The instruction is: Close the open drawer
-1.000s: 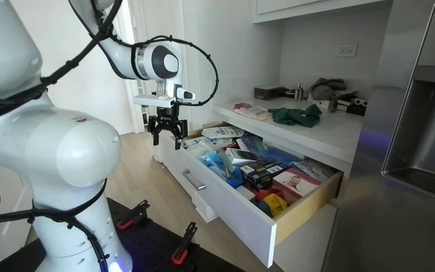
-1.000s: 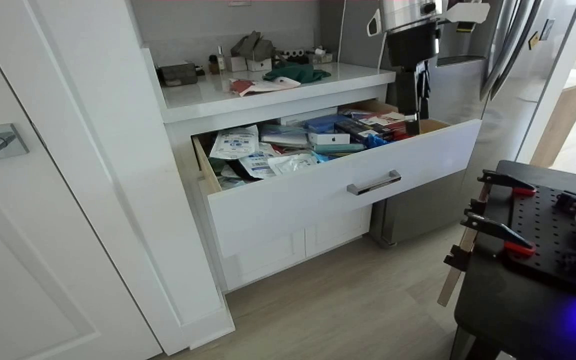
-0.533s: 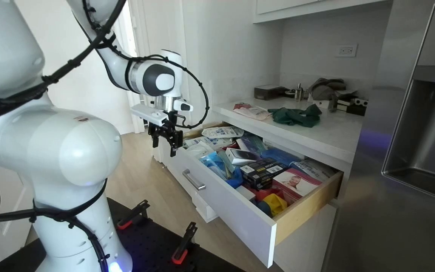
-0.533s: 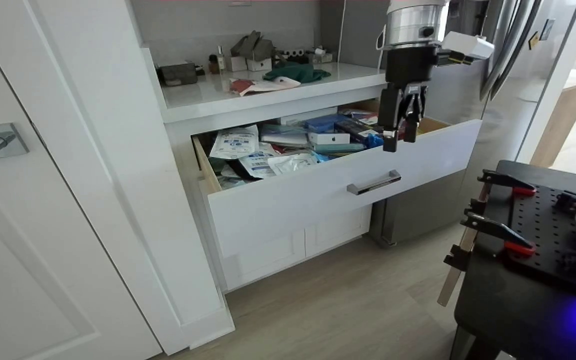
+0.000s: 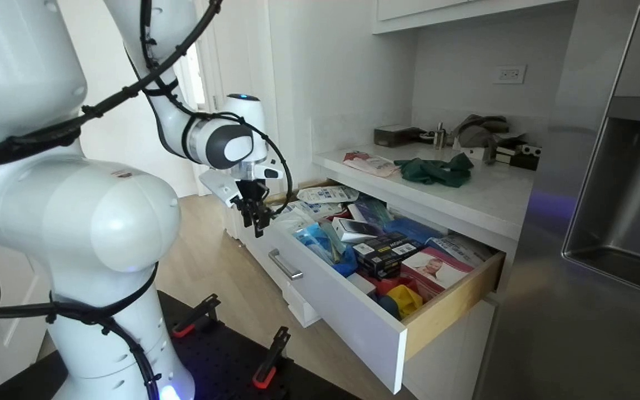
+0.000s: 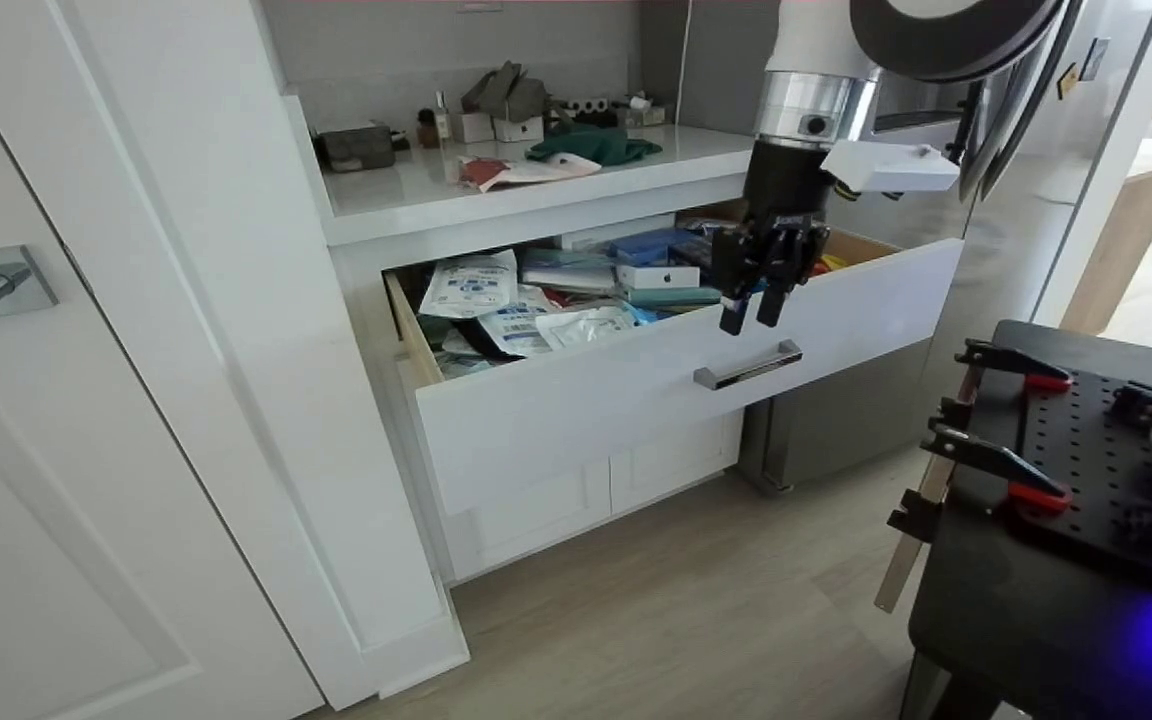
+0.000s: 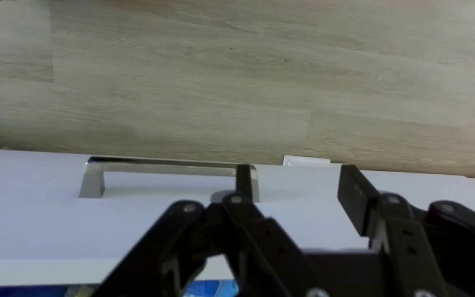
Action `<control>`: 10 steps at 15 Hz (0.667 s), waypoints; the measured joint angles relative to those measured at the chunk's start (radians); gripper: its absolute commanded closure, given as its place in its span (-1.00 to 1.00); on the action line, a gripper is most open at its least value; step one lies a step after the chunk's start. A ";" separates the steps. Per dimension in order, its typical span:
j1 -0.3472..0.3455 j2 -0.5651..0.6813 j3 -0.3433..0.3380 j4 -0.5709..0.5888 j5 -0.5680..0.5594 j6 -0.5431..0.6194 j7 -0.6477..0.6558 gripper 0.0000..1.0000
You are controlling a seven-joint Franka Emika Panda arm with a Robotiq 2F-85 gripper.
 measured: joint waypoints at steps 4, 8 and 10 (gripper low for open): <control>-0.012 0.076 -0.006 0.000 -0.117 0.114 0.186 0.96; -0.027 0.120 -0.102 0.001 -0.351 0.209 0.403 0.97; -0.023 0.129 -0.171 0.004 -0.479 0.207 0.497 0.96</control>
